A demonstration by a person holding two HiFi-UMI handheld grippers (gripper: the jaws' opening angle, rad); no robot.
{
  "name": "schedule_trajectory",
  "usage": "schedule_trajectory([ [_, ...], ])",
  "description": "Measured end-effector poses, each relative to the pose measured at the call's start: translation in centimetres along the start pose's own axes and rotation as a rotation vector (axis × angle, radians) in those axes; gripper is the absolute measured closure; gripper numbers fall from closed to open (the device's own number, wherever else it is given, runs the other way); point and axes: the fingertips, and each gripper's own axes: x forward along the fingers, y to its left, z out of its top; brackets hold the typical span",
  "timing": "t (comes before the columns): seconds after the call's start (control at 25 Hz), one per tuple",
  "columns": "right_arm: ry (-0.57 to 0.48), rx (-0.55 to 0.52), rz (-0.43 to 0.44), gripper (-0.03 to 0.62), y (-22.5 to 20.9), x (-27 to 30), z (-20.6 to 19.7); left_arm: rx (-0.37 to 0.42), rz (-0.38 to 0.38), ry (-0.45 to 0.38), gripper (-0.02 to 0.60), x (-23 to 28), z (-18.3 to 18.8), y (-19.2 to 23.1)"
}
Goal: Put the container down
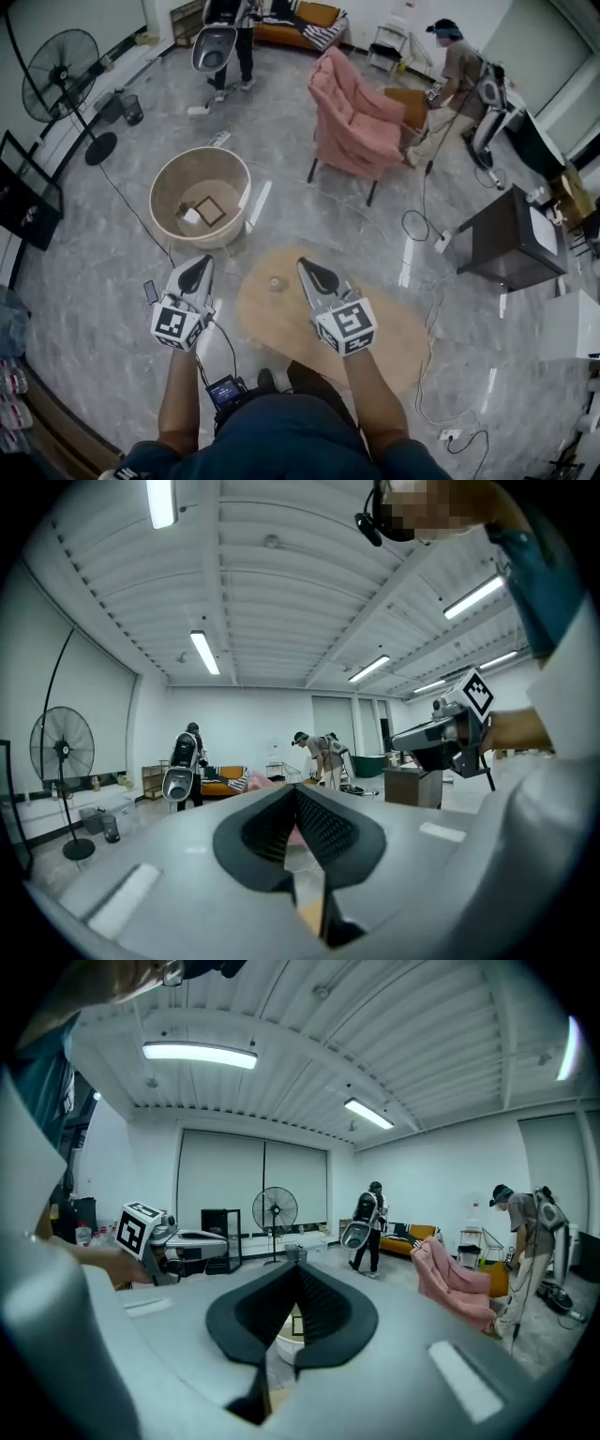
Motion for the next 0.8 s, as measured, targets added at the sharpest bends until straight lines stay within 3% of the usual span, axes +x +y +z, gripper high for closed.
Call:
schedule_trajectory([
  [0.36, -0.078, -0.034, 0.016, 0.591, 3.9, -6.1, 5.6, 0.070, -0.050, -0.078, 0.583, -5.2, 6.8, -4.0],
  [0.8, -0.096, -0.062, -0.012, 0.591, 7.2, -13.1, 6.0, 0.096, -0.083, -0.098, 0.583, -10.6, 8.4, -8.7],
])
